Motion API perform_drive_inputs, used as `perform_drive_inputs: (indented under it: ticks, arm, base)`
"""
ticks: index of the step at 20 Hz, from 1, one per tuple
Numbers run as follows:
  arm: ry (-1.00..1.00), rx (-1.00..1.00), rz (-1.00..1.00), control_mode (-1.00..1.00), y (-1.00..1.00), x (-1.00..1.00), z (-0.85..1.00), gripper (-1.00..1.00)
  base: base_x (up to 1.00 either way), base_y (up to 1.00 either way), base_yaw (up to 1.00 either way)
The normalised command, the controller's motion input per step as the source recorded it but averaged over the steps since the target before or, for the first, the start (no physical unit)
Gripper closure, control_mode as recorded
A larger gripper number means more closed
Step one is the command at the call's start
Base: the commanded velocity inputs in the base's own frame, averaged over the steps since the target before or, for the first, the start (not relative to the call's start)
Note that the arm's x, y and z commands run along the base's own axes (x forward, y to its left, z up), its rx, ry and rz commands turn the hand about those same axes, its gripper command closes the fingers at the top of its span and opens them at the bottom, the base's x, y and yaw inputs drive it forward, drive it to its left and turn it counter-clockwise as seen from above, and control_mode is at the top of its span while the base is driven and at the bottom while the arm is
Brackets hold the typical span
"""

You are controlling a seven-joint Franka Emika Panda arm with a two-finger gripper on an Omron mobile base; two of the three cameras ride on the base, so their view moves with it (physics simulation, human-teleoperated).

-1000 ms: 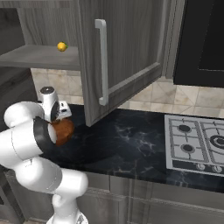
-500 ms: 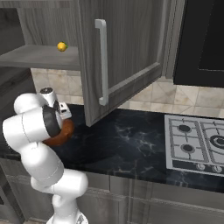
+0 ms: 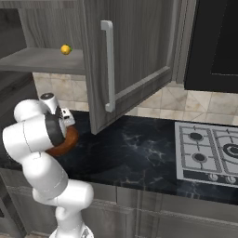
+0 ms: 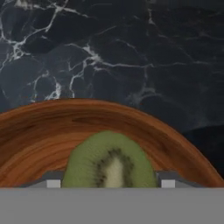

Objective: Open the cabinet. Pick the kiwi and peach from the cabinet and place them into the bowl. Then close the cabinet.

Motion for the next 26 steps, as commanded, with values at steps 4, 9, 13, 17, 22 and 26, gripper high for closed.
perform_drive_inputs:
  ticks: [4,9,13,17,22,26]
  arm:
    - [-0.07,0.00,0.00,-1.00,0.00,-0.27,0.67,-1.00]
    - [-0.05,0.00,-0.02,-1.00,-0.16,-0.40,0.78,-1.00]
    - [-0.04,0.00,-0.04,-1.00,-0.50,-0.49,0.65,-1.00]
    - [-0.10,0.01,-0.04,-1.00,-0.83,-0.45,0.91,-1.00]
    - [-0.17,0.02,-0.10,-1.00,-0.76,-0.59,0.98,-1.00]
    - [-0.15,0.02,-0.21,-1.00,-0.56,-0.44,1.00,-1.00]
  base:
    - [0.00,0.00,0.00]
    - [0.00,0.00,0.00]
    - [0.00,0.00,0.00]
    - [0.00,0.00,0.00]
    - [0.00,0.00,0.00]
    - [0.00,0.00,0.00]
